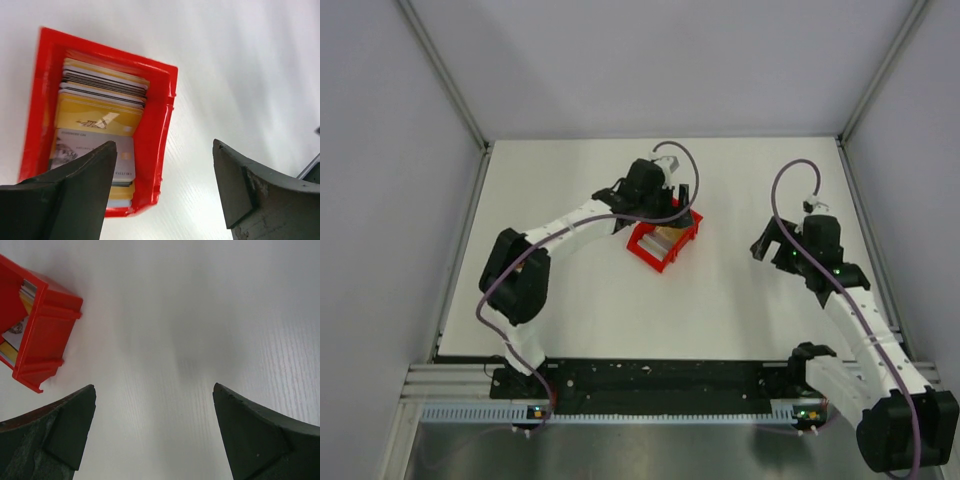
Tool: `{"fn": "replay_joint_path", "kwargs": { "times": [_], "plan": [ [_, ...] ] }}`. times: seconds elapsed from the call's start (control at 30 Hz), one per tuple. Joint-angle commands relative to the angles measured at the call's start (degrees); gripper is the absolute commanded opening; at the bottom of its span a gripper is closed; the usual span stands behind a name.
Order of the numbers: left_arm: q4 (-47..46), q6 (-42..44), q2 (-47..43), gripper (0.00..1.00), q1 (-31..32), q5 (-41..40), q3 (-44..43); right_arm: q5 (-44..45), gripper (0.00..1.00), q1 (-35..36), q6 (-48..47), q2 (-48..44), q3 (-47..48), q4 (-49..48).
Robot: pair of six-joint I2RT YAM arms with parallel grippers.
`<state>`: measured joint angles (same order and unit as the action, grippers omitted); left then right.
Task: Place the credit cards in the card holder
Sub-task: Move the storage box to the center of the board.
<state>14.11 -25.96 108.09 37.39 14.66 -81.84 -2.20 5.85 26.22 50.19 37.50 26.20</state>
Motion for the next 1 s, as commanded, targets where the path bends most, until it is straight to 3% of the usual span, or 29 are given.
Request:
{"fn": "replay_joint_path", "kwargs": {
  "times": [0.0, 0.07, 0.27, 0.33, 0.5, 0.73, 0.97],
  "plan": [
    [3.0, 2.2, -13.2, 0.87, -0.9, -13.3, 0.9, -4.6, 0.99, 0.0, 1.0, 2.6, 1.0, -1.4],
    [4.3, 1.4, -18.8, 0.98, -3.6, -20.7, 5.1, -6.8, 0.99, 0.0, 1.4, 3.5, 1.2, -1.6],
    [12.9, -4.1, -27.7, 0.98, -24.5, -31.5, 16.5, -10.9, 0.99, 0.0, 2.1, 3.9, 1.4, -2.2],
    [14.7, -3.5, -27.6, 0.98, -29.4, -34.8, 17.9, -11.8, 0.98, 0.0, 2.0, 3.8, 1.5, -2.2],
    [19.3, -1.1, -18.8, 0.98, -40.2, -33.1, 14.7, -13.5, 0.98, 0.0, 2.0, 4.1, 2.3, -2.3],
    [20.3, 1.9, -6.4, 0.98, -45.6, -32.9, 9.8, -17.4, 0.98, 0.0, 2.3, 4.6, 2.8, -2.5],
    [21.4, 4.9, -3.2, 0.97, -46.3, -23.3, 9.9, -17.7, 0.98, 0.0, 3.3, 3.5, 0.6, -2.5]
  ]
}}
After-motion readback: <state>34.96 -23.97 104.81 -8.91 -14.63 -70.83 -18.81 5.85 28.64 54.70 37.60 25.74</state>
